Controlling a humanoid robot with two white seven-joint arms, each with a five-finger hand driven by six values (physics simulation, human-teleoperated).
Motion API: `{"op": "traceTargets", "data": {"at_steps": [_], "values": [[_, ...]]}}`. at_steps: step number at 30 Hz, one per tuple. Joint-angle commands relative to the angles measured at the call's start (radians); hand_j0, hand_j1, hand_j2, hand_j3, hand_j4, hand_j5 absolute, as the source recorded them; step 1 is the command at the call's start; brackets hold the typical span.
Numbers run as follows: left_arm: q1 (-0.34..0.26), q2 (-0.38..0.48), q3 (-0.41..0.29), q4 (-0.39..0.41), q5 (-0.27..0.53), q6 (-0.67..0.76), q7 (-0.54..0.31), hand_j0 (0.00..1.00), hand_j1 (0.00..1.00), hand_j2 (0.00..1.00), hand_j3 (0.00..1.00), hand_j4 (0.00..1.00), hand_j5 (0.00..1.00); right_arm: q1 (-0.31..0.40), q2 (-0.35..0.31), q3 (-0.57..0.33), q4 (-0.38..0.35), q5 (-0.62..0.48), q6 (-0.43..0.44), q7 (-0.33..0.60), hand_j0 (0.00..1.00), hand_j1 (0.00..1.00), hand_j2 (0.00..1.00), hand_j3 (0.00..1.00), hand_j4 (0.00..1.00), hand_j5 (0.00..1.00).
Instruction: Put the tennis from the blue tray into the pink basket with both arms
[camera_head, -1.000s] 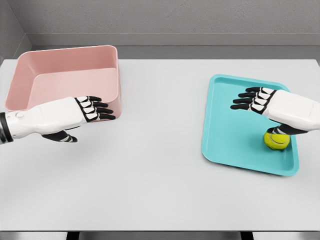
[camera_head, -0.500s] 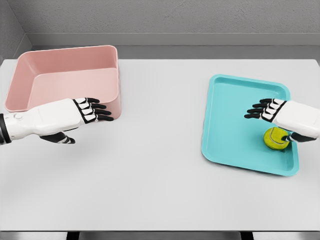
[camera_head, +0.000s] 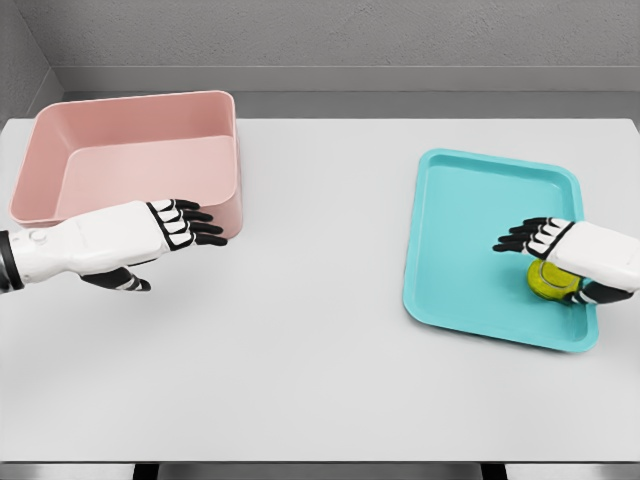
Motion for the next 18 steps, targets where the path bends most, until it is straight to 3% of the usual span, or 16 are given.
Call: {"op": "traceTargets", "data": {"at_steps": [1,6,18], "values": [[0.000,0.001,0.000,0.000,0.006,0.002,0.000,1.00,1.00,1.00,1.00,1.00,1.00,0.000,-0.002,0.001,0.021,-0.017,0.000,0.000,1.00,1.00,1.00,1.00,1.00,1.00],[0.006,0.001,0.000,0.000,0.006,0.002,0.000,1.00,1.00,1.00,1.00,1.00,1.00,0.006,0.027,0.007,0.070,-0.034,0.000,-0.002,1.00,1.00,1.00,1.00,1.00,1.00],[0.006,0.001,0.000,0.000,0.006,0.002,0.000,1.00,1.00,1.00,1.00,1.00,1.00,0.011,0.053,0.009,0.096,-0.023,0.000,0.000,0.99,0.99,0.99,0.99,0.99,0.99]]}}
